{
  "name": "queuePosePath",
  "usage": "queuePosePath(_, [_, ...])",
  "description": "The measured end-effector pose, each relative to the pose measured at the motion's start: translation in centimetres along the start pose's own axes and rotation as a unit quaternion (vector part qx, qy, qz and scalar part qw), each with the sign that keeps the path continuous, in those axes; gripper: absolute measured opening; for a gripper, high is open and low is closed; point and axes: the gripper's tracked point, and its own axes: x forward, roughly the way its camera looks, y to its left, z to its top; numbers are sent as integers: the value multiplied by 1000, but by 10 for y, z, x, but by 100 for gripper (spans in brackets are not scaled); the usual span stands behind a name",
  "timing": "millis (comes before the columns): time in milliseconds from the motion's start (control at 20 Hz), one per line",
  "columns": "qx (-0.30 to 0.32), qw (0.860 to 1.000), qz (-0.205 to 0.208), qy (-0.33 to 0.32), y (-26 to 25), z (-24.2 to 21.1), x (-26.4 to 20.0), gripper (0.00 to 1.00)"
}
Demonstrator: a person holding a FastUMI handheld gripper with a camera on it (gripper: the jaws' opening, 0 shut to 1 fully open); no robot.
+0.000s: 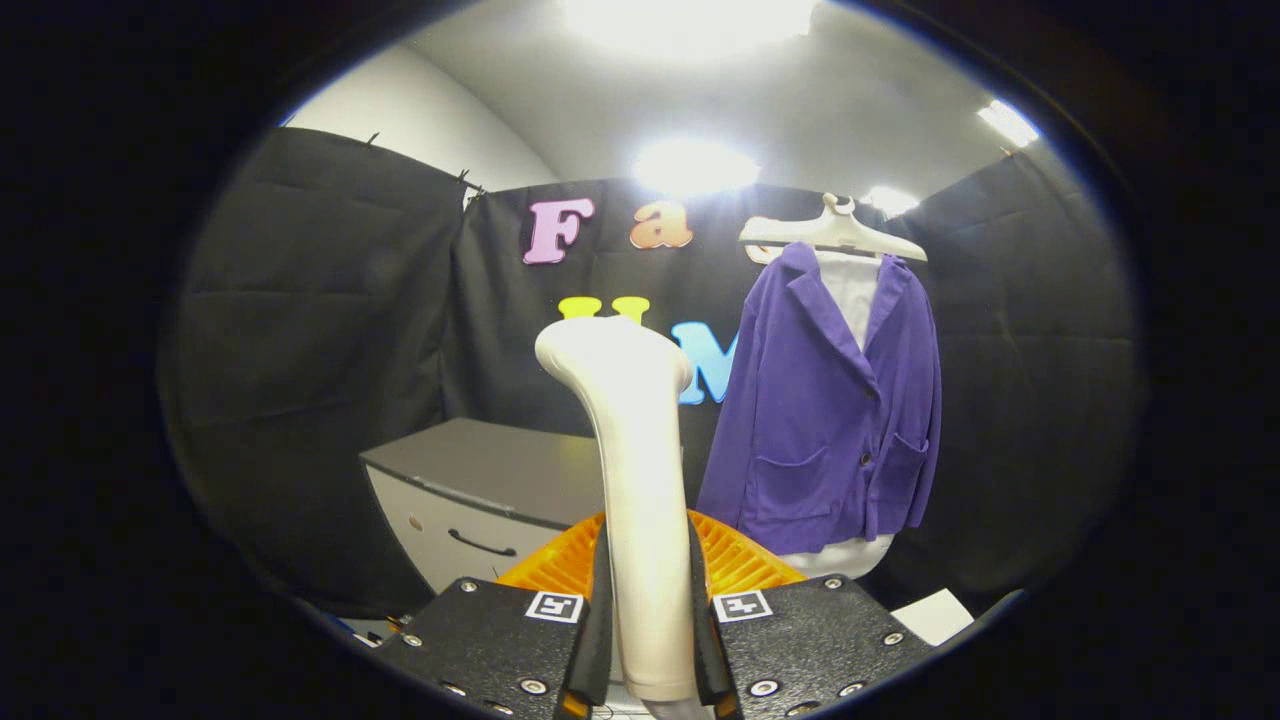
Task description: Iron the clothes twice with a garment steamer, once on the left side and once on the right side.
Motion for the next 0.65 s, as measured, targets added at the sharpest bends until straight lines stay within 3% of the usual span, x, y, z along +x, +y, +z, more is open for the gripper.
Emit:
queuePosePath(400, [27, 997, -71, -15, 8, 19, 70, 33])
queuePosePath(650, [14, 997, -80, -17, -9, 21, 97, 33])
